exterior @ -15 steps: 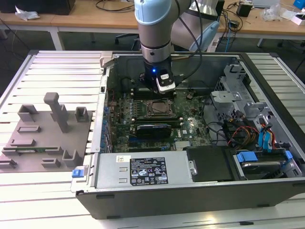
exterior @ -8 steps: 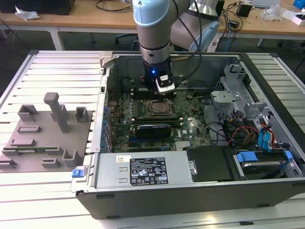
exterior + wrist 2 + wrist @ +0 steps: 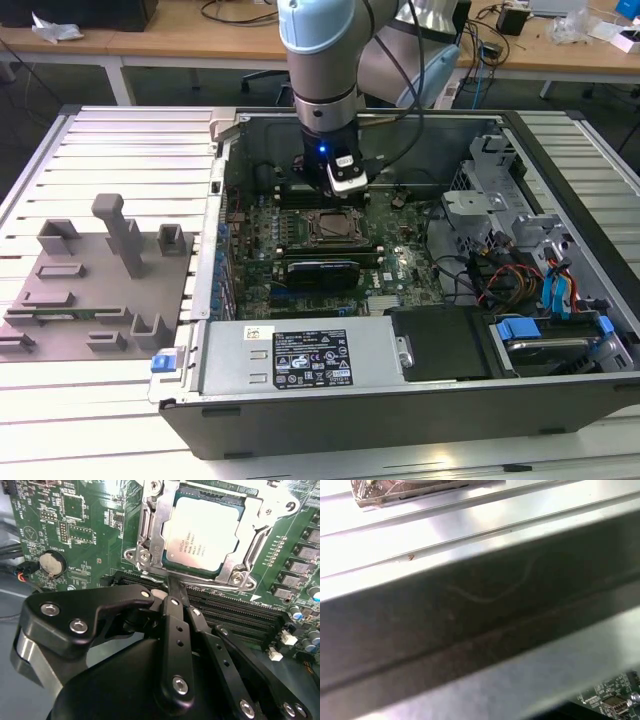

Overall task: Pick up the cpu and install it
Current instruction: 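Install the first cpu locking lever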

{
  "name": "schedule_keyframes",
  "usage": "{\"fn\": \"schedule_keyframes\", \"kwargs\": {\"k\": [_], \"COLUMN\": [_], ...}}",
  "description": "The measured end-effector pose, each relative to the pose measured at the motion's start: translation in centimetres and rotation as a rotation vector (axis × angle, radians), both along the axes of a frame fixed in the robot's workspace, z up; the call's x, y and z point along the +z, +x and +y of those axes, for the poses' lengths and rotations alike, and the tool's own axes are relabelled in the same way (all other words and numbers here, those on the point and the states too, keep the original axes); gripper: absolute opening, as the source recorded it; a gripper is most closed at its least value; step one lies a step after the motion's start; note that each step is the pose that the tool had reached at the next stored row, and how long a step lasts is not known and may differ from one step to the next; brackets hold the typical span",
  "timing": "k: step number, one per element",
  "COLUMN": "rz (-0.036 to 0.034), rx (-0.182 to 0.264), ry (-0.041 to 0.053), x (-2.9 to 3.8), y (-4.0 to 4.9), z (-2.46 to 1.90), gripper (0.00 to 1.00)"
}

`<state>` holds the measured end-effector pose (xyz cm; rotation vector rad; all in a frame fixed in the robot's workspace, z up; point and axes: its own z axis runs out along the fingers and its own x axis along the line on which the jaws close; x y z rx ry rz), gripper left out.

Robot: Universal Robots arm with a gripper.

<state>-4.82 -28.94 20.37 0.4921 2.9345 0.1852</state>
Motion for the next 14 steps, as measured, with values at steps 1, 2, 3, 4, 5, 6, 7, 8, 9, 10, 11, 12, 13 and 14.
{"fn": "schedule_keyframes", "kwargs": {"k": [1,2,3,4,5,6,7,8,9,10,11,12,13,14], "rz": [-0.0002,-0.0004,-0.0008,-0.0023,-0.0040,-0.0060,-0.0111,-0.0193,-0.0245,-0.0280,-0.0336,-0.0373,-0.0393,-0.0414], "rx": [0.000,0.000,0.000,0.000,0.000,0.000,0.000,0.000,0.000,0.000,0.000,0.000,0.000,0.000], "ry": [0.0000,-0.0002,-0.0002,-0.0003,-0.0006,-0.0006,-0.0009,-0.0019,-0.0028,-0.0039,-0.0060,-0.0092,-0.0116,-0.0140], "x": [0.16,0.38,0.53,0.74,0.76,0.75,0.75,0.68,0.61,0.55,0.42,0.34,0.30,0.25], "y": [0.00,0.00,0.00,-0.02,-0.05,-0.09,-0.26,-0.49,-0.67,-0.79,-0.98,-1.08,-1.14,-1.19], "z": [0.00,0.00,0.00,0.00,0.01,0.02,0.05,0.09,0.11,0.13,0.14,0.14,0.14,0.14], "gripper": [0.11,0.11,0.11,0.11,0.11,0.11,0.11,0.11,0.11,0.11,0.11,0.11,0.11,0.11]}}
